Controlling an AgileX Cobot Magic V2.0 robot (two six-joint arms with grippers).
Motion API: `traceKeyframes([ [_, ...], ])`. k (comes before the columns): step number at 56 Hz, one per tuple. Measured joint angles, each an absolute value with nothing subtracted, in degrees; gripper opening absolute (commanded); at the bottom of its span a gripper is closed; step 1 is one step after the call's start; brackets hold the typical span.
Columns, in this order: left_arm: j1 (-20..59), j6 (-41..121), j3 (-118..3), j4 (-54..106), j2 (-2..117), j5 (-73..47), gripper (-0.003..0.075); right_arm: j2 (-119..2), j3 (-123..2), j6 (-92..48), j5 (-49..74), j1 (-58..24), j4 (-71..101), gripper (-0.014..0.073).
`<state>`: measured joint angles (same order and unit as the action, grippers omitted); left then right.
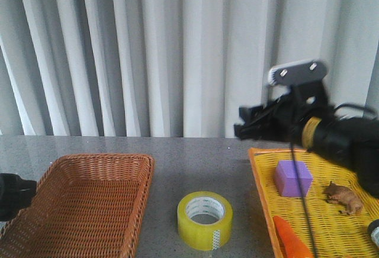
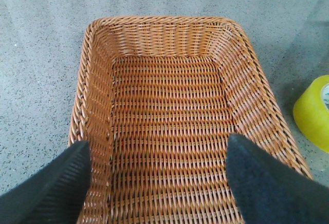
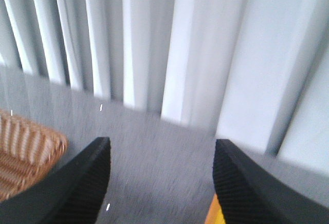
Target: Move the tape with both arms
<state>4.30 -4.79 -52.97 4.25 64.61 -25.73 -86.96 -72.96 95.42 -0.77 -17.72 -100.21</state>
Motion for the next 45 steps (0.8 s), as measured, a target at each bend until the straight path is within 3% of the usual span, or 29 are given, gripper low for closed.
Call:
traceKeyframes([
  [18,4.3,-4.8,-53.0,4.3,64.6,-25.7,0.0536,-71.4,-73.0,81.5,1.9,-17.7,-100.0,0.0446],
  [31,4.3,-4.8,-53.0,4.3,64.6,-25.7,0.0536,-65.6,-73.0,77.2,13.5,-17.7,-96.9,0.0439],
  [39,4.3,-4.8,-53.0,4.3,64.6,-25.7,0.0536,-63.4,-73.0,67.2,23.4,-17.7,-86.7,0.0374],
  [45,4.3,-4.8,-53.0,4.3,64.6,-25.7,0.0536,-62.4,-73.0,54.7,29.2,-17.7,-74.5,0.0271],
])
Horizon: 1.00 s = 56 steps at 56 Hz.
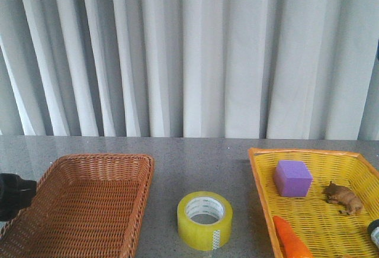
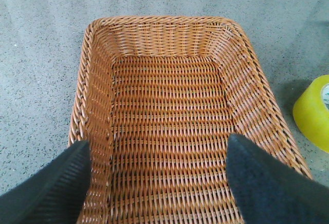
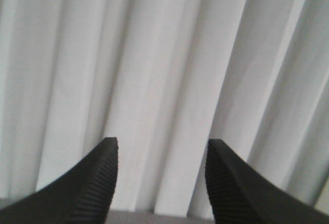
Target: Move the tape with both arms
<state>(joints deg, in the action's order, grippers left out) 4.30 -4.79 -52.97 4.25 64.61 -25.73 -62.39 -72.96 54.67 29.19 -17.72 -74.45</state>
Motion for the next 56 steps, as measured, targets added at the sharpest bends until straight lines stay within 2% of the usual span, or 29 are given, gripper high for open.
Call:
traceKeyframes([
  [11,4.3,-4.8,-53.0,4.3,64.6,-25.7,0.0536,-61.9,-73.0,29.7,35.2,-17.7,-49.5,-0.0011],
  [21,4.3,-4.8,-53.0,4.3,64.6,-25.7,0.0536,-61.9,-73.0,18.6,35.2,-17.7,-40.9,-0.0008],
  [47,4.3,-4.8,-53.0,4.3,64.6,-25.7,0.0536,-61.7,-73.0,18.3,34.9,-17.7,-38.4,-0.0007],
  [56,4.3,-4.8,-53.0,4.3,64.6,-25.7,0.0536,-57.8,-73.0,20.8,35.4,-17.7,-37.1,-0.0007],
])
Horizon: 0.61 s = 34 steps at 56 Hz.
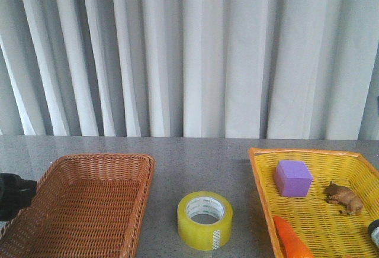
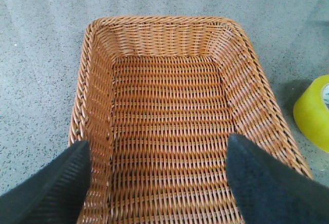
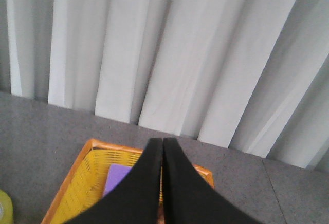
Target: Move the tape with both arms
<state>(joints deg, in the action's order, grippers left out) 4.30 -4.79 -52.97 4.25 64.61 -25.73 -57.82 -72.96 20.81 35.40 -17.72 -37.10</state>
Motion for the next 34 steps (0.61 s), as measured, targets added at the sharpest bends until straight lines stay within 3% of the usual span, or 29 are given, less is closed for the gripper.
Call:
traceKeyframes([
  [19,4.3,-4.8,-53.0,4.3,64.6,-25.7,0.0536,-44.9,-72.3,20.2,38.1,-17.7,-37.0,-0.0006],
  [34,4.3,-4.8,-53.0,4.3,64.6,-25.7,0.0536,-37.7,-61.0,19.6,37.4,-17.7,-37.0,-0.0005],
])
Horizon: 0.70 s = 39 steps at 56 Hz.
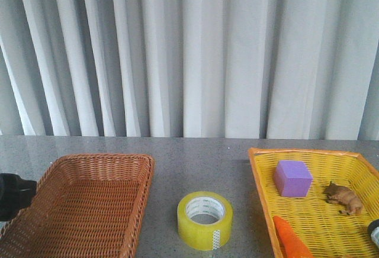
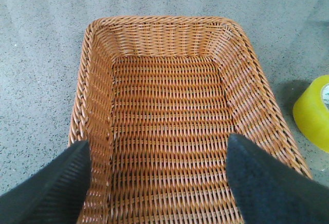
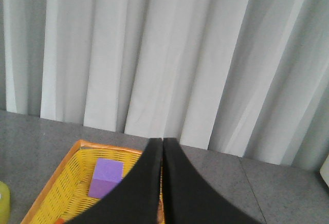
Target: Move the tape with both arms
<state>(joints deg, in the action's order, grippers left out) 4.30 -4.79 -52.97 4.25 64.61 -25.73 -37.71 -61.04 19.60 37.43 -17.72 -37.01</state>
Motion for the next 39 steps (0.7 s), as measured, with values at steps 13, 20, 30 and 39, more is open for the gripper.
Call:
traceKeyframes([
  [13,4.3,-4.8,-53.0,4.3,64.6,-25.7,0.0536,-36.7,-59.5,20.0,36.0,-17.7,-36.8,-0.0005],
  [20,4.3,-4.8,-53.0,4.3,64.6,-25.7,0.0536,-36.7,-59.5,20.0,36.0,-17.7,-36.8,-0.0005],
  [30,4.3,-4.8,-53.0,4.3,64.6,-22.7,0.0536,-36.7,-59.5,20.0,36.0,-17.7,-36.8,-0.0005],
  [39,4.3,-4.8,-53.0,4.8,64.6,-20.0,0.0536,-36.7,-59.5,20.0,36.0,-17.7,-36.8,-0.0005],
])
